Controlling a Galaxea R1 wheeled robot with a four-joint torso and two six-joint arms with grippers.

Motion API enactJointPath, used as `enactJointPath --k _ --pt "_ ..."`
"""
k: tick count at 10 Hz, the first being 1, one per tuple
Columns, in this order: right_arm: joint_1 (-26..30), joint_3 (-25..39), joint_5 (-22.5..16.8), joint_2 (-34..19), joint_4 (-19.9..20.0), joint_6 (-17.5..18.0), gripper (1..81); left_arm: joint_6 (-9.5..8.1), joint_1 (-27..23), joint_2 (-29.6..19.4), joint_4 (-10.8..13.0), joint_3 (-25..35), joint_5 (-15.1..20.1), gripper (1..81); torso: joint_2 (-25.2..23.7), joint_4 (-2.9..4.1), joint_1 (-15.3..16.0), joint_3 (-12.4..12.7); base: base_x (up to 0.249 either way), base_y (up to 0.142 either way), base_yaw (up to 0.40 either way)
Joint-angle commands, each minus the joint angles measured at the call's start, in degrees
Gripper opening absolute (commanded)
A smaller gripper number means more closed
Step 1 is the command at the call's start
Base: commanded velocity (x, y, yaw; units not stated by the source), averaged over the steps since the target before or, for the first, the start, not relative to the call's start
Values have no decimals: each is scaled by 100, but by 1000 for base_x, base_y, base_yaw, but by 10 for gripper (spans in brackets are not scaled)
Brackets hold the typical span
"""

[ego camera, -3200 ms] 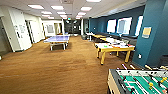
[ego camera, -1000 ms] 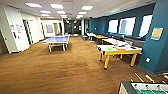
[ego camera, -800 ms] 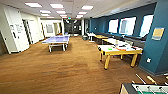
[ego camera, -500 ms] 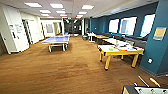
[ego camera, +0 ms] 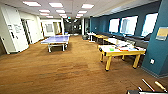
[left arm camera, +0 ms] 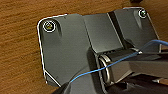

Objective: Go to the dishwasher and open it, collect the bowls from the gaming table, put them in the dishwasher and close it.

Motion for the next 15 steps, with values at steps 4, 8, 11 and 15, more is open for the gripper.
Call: enactJointPath --k 4,8,11,15 --pt "260 12 -280 19 -12 -18 811 10 -323 -20 -44 -8 305 811 -2 0 1 0 133 0 0" --pt "260 21 -280 28 -12 -18 811 11 -323 -29 -36 -8 306 811 -2 0 1 0 133 0 0" --pt "260 21 -280 28 -12 -18 811 11 -323 -20 -36 -8 306 811 0 0 1 0 134 0 0" --pt "242 13 -280 19 -12 -18 811 11 -323 -2 -36 -8 306 811 -2 0 1 0 147 0 0"
